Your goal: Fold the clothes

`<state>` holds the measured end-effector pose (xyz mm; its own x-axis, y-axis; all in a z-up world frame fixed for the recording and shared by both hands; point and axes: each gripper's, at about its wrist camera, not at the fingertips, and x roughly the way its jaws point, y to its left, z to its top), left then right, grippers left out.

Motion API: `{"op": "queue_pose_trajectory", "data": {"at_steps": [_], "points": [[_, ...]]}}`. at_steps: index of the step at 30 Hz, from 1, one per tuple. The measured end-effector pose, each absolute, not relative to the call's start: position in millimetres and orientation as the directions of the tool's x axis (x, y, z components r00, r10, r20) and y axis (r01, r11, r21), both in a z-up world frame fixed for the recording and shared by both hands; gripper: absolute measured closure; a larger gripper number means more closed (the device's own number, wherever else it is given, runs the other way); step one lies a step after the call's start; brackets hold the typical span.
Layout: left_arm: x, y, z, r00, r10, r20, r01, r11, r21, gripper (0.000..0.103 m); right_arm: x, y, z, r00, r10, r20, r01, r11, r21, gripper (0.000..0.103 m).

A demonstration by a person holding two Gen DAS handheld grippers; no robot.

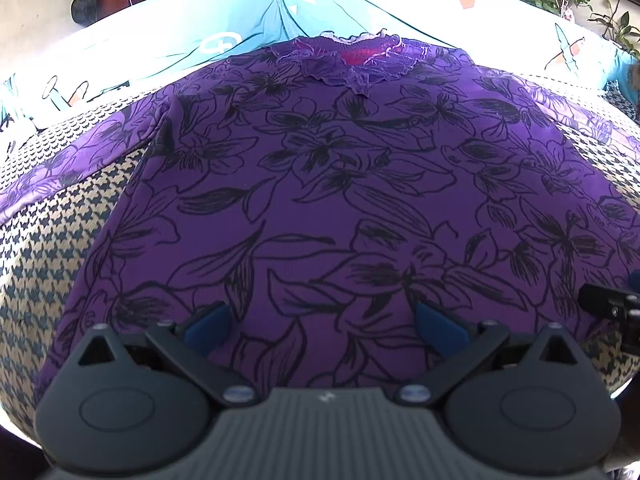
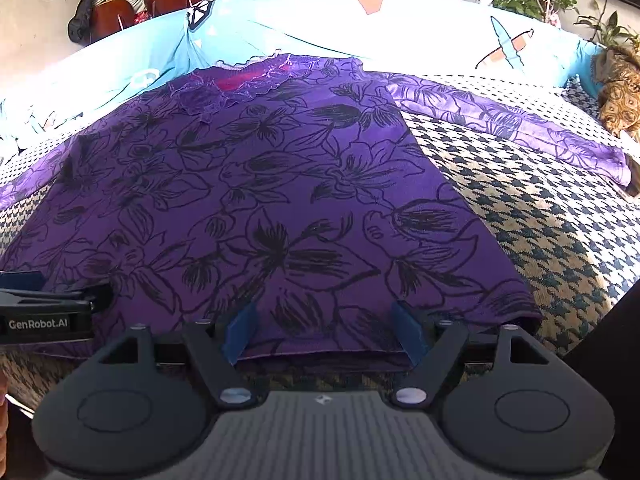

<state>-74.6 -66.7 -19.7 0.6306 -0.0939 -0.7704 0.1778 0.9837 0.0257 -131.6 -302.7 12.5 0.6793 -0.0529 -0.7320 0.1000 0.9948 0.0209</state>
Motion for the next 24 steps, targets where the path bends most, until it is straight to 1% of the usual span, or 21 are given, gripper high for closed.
{"op": "queue_pose_trajectory", "data": {"at_steps": [6, 8, 10, 16, 22, 24], "points": [[-83.7, -66.6, -16.8, 0.626, -0.091, -0.774, 0.174, 0.984, 0.026, 0.0, -121.7, -311.6, 21.7, 0.647, -0.007, -0.763, 0.073, 0.996, 0.053, 0.028], [-84.7, -66.9, -13.9, 0.637, -0.096, -0.765, 0.176, 0.984, 0.023, 0.0, -117.2, -318.4, 26.2, 0.647, 0.01, -0.762, 0.07, 0.995, 0.073, 0.028], [-85.7, -67.3, -11.0, 0.648, -0.102, -0.755, 0.179, 0.984, 0.021, 0.0, -110.6, -327.7, 32.2, 0.656, -0.004, -0.754, 0.084, 0.994, 0.068, 0.028], [-72.6, -76.4, -3.0, 0.688, -0.083, -0.721, 0.189, 0.98, 0.067, 0.0, -74.8, -367.8, 48.8, 0.676, -0.047, -0.736, 0.169, 0.981, 0.093, 0.028], [-50.7, -88.8, 1.6, 0.693, -0.093, -0.715, 0.235, 0.967, 0.102, 0.0, -35.5, -422.0, 63.4, 0.695, -0.139, -0.706, 0.321, 0.938, 0.131, 0.028], [-41.5, -90.3, 2.1, 0.688, -0.107, -0.717, 0.251, 0.963, 0.097, 0.0, -26.5, -438.5, 66.9, 0.696, -0.166, -0.699, 0.374, 0.914, 0.156, 0.028]]}}
